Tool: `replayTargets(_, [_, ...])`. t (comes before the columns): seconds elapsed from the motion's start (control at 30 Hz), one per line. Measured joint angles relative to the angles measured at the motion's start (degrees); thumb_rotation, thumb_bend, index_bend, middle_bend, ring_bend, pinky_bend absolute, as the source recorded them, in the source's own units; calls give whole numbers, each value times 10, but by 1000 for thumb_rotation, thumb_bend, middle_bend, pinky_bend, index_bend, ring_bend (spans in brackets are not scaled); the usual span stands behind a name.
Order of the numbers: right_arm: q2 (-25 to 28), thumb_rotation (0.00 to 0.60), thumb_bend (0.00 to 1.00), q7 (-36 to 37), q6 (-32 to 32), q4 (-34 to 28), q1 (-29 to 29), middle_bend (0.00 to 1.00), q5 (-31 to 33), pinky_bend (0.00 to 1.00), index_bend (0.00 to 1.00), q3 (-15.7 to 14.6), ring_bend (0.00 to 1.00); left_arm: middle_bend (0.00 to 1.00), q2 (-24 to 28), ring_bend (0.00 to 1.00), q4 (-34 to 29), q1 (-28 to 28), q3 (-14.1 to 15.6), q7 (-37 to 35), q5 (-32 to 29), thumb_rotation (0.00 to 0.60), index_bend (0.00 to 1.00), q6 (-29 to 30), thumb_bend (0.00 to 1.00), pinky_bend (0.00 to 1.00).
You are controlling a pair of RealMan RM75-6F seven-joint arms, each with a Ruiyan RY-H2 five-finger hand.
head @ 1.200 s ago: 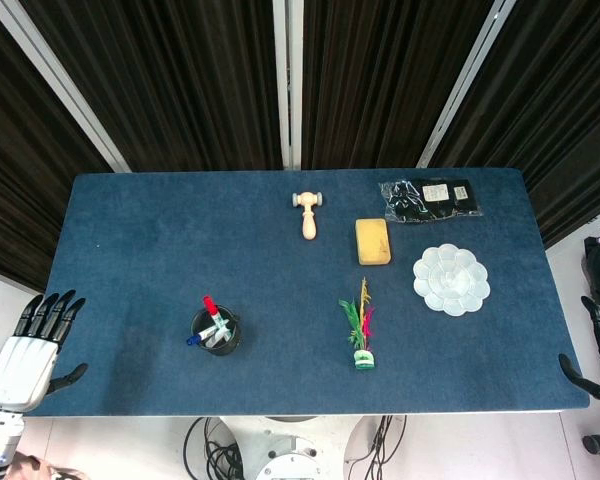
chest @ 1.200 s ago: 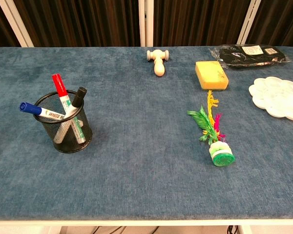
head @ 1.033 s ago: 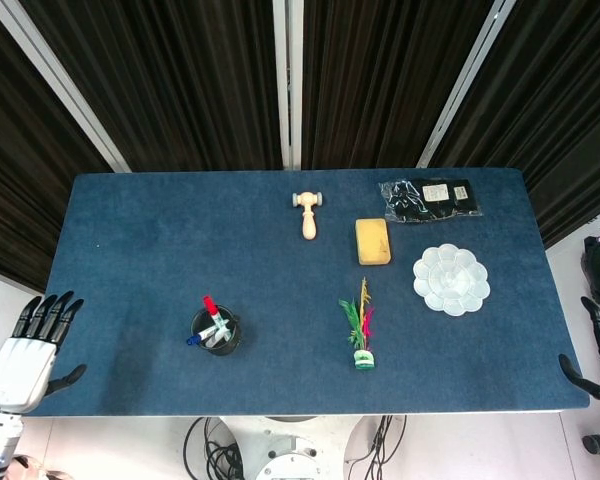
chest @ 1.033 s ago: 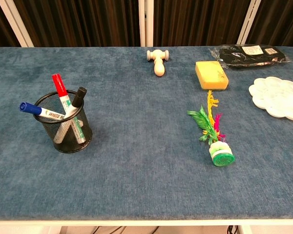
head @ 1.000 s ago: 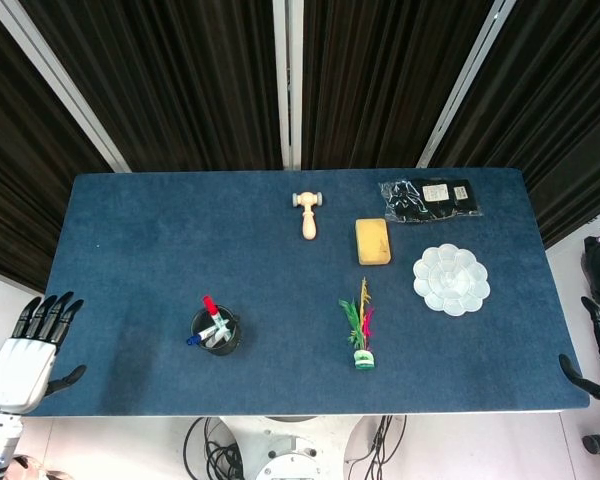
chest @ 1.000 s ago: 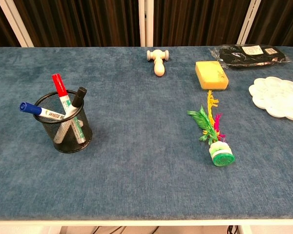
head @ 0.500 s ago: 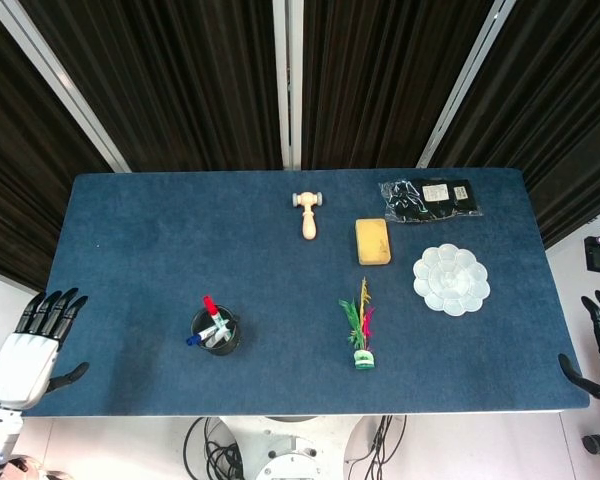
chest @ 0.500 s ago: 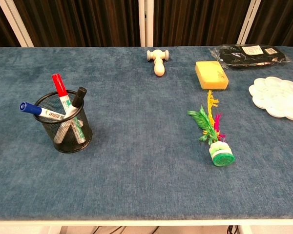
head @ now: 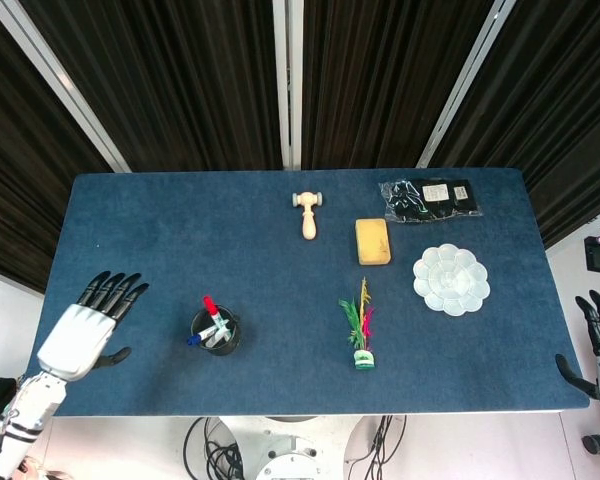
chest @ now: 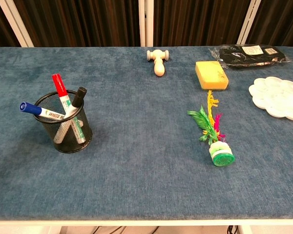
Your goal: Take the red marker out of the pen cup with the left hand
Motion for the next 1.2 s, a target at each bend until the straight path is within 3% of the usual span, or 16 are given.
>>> replayTargets(0.23, [5, 600, 226, -14, 1, -12, -1, 0, 2, 0, 0, 1, 0, 21, 25, 0, -48, -94, -41, -23, -90, 600, 88, -145, 327, 72])
replayTargets(0.4, [9, 600, 227, -26, -1, -24, 0, 0, 6, 0, 0, 3, 0, 22, 35, 0, -60, -176, -67, -16, -212, 600, 107, -270, 318, 82])
replayTargets(0.67, [8, 600, 229, -41, -19, -32, 6, 0, 15, 0, 0, 3, 0, 44, 39, 0, -64, -280, -81, 7, -374, 600, 186, -361, 329, 82])
replayTargets(0.97, [4, 600, 231, -37, -24, -25, 7, 0, 20, 0, 0, 3, 0, 91, 45, 0, -56, -368, -67, 17, -497, 600, 299, -413, 391, 99])
replayTargets(1.2, [5, 600, 230, -28, -22, -21, 6, 0, 23, 0, 0, 5, 0, 108, 38, 0, -32, -460, -10, 42, -603, 600, 306, -439, 390, 91])
